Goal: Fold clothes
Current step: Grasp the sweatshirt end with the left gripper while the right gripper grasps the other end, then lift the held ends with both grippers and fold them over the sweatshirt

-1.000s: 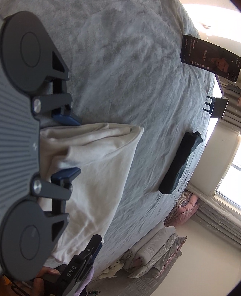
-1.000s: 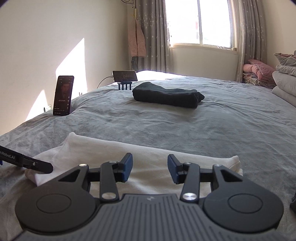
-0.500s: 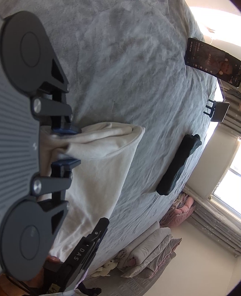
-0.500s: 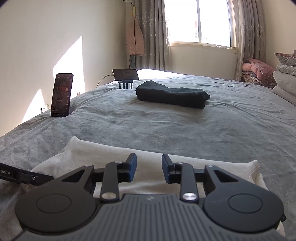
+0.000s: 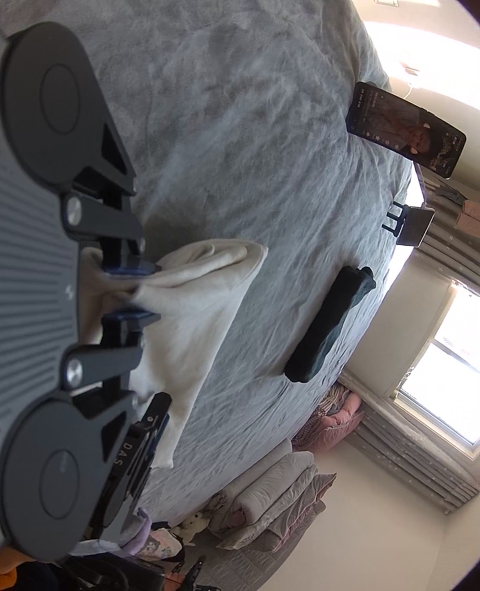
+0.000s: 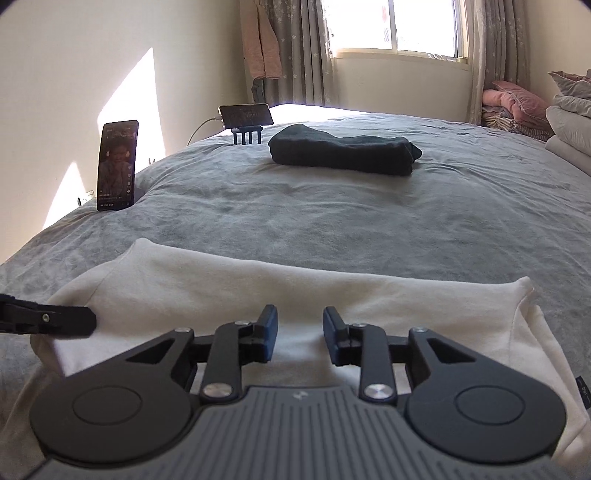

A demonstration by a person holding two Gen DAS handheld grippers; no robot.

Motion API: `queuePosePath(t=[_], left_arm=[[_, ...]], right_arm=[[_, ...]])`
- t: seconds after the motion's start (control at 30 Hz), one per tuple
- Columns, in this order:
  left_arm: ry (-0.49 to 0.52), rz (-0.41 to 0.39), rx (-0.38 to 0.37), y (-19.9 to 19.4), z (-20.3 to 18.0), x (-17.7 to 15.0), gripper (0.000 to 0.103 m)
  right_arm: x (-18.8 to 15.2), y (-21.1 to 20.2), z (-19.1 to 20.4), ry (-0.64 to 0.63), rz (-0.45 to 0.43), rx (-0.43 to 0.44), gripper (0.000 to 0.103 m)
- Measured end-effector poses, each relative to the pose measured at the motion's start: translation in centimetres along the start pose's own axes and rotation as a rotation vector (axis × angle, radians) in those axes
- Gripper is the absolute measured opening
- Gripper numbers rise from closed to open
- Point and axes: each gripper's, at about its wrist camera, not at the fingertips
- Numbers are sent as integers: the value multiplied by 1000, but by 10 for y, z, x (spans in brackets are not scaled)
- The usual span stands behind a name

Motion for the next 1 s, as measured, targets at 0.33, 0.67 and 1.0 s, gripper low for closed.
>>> queuePosePath(t=[0.33, 0.67, 1.0], left_arm=[[64, -106, -119, -5, -40, 1, 18], [231, -112, -217, 9, -83, -14, 19], [432, -44, -319, 25, -112, -39, 22]], right_arm=[[17, -33, -19, 208, -27, 212, 49], [29, -42, -51, 470, -51, 365, 68], [30, -32, -49, 407, -4, 387, 74]])
Point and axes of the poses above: each gripper's, at about its wrist camera, not at the fingertips, and y roughly the way its jaws point, z to its left, x to its top, and after that the axes turned 10 degrees about -z, right-handed
